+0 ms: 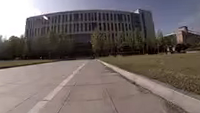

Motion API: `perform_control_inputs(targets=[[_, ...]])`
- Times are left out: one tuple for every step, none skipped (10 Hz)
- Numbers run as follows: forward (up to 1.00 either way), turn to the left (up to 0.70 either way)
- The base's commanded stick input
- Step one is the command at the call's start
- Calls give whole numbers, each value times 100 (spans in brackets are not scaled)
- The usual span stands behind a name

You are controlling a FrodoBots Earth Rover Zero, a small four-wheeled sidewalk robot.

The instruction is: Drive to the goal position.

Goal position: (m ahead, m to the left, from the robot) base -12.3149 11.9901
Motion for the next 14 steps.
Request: perform_control_inputs(targets=[[0,0],[0,0],[0,0],[0,0],[0,70],[0,70],[0,70],[0,70],[0,70],[0,70],[0,70],[0,70],[0,70],[0,70]])
